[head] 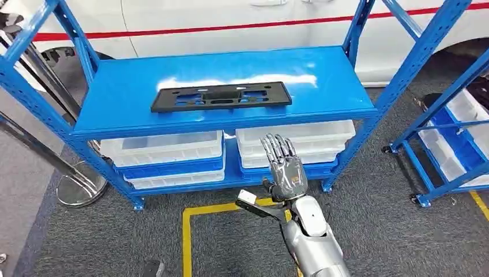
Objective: Take the parts from the cabinet and place them on the table.
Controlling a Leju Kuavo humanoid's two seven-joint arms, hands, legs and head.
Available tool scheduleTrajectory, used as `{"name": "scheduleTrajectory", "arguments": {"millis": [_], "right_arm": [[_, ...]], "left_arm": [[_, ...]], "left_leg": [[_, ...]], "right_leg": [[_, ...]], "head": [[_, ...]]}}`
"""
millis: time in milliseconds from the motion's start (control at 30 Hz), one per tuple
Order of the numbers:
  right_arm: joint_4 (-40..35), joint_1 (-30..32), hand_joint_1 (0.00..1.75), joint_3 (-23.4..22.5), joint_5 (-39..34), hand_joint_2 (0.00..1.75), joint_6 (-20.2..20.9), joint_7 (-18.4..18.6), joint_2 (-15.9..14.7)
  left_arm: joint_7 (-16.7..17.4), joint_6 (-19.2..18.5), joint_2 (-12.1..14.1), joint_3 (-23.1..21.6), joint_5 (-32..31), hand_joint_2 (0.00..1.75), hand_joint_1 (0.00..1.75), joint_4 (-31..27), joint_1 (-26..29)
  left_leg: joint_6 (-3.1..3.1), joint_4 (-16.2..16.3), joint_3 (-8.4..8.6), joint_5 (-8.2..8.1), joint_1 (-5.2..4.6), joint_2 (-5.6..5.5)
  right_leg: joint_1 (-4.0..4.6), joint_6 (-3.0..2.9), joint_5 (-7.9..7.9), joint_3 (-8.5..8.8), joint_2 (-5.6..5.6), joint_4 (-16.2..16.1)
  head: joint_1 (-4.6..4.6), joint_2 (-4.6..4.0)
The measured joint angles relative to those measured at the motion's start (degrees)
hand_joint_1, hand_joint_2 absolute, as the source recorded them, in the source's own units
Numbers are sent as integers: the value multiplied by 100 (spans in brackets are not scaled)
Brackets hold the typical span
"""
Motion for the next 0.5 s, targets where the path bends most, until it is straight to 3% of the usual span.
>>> {"name": "scheduleTrajectory", "arguments": {"millis": [100, 133, 167, 267, 300, 333, 367, 433, 467, 500], "right_arm": [[2, 29, 0, -48, 13, 175, 2, 0, -2], [2, 47, 0, -61, 18, 175, 2, 0, -7], [2, 50, 0, -74, 22, 175, 2, 0, -11], [2, 47, 0, -83, 22, 175, 0, 0, -13], [7, 46, 0, -90, 22, 175, 2, 0, -15], [2, 28, 0, -94, 22, 175, 2, 0, -15], [-2, 50, 0, -94, 20, 175, 0, 0, -15], [0, 48, 0, -103, 0, 175, 0, -44, -18], [-9, 49, 0, -101, -4, 175, 0, -57, -13], [-9, 36, 0, -101, -9, 175, 0, -81, -11]], "left_arm": [[2, -2, -9, -7, -2, 0, 0, 0, -8], [11, -2, -9, -7, -2, 0, 0, 0, 3], [13, -2, -9, -7, -2, 0, 0, 0, 10], [24, -2, -28, -22, -20, 0, 0, 6, 12], [28, -2, -28, -29, -20, 0, 0, 9, 8], [28, 0, -28, -37, -26, 0, 0, 13, -13], [28, 2, -28, -44, -39, 0, 0, 13, -20], [28, 2, -28, -50, -48, 0, 0, 13, -15], [28, 2, -26, -55, -52, 0, 0, 13, -19], [26, 2, -26, -64, -55, 0, 0, 13, -35]], "left_leg": [[31, 4, 76, -80, -1, 1], [26, 7, 113, -113, 1, -1], [16, 10, 162, -151, 3, -4], [-67, 14, 387, -334, 15, -2], [-105, 14, 416, -367, 4, -4], [-147, 28, 377, -397, 5, -3], [-192, 2, 399, -424, 3, 4], [-247, 24, 491, -437, 3, 6], [-266, 122, 464, -460, 22, 7], [-273, 433, 328, -454, 23, 6]], "right_leg": [[-17, 78, -406, -720, -1, 1079], [-28, 99, -357, -864, -2, 1191], [-42, 116, -181, -876, -3, 1058], [-64, 67, 767, -427, -24, -285], [-32, 45, 635, -427, -31, -280], [14, -19, 513, -394, -36, -457], [10, -87, 609, -398, -27, -416], [7, -178, 523, -312, 3, -424], [-9, -217, 493, -222, -2, -467], [-9, -265, 451, -151, -8, -476]], "head": [[0, 0], [-2, 0], [0, 0], [0, 0], [2, 0], [18, 0], [15, 0], [15, 0], [13, 0], [15, 0]]}}
